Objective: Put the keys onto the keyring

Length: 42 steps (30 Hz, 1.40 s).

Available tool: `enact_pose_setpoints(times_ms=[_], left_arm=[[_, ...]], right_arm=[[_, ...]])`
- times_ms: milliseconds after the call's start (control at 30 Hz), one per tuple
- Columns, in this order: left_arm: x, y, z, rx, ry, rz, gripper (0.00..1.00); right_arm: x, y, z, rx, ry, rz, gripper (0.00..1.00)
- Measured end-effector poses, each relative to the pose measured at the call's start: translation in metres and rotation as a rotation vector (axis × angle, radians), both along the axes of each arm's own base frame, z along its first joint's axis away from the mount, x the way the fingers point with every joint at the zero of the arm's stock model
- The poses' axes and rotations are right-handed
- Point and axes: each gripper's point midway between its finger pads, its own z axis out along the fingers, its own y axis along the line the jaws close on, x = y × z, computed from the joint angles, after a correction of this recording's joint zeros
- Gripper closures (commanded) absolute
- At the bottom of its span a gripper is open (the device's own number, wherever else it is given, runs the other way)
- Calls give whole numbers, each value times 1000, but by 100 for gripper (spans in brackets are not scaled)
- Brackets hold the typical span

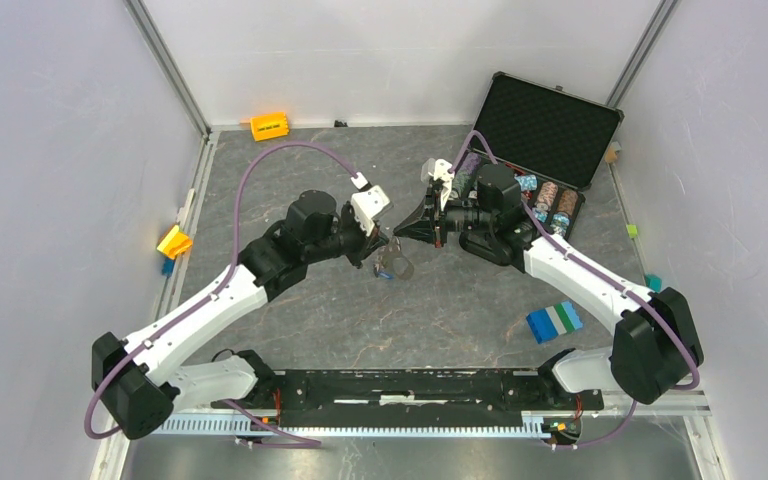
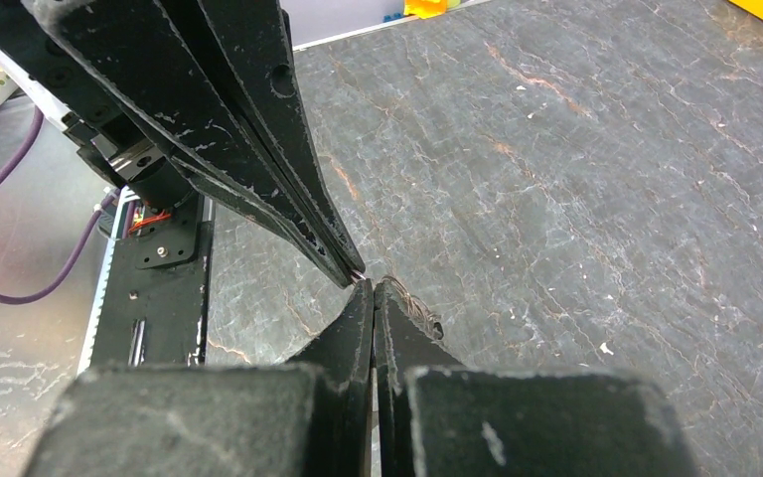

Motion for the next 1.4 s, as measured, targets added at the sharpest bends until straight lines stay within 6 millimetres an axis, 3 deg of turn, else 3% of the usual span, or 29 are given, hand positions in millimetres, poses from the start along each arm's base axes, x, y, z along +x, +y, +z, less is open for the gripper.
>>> enact_pose_setpoints(times_ms=[367,800,967,1200,1400], left_arm=[[-5,1,3,-26,-38,-27,98],[-23,-3,4,-34,-112,-170,98],[-33,-3,6,-43,-138,-234,98],[-47,-4,11,-71,-153,-310,98],[-53,-1,13,-87,-164,-332,98]], right_arm=[[0,-1,-4,12,5,-4,100],[-13,-2,-13,33,22,60,97],[-20,-2,-11,39,-11,116,90],[-23,-7,-15,32,-62,162,68],[-25,-13,-20,17,-92,188,61]])
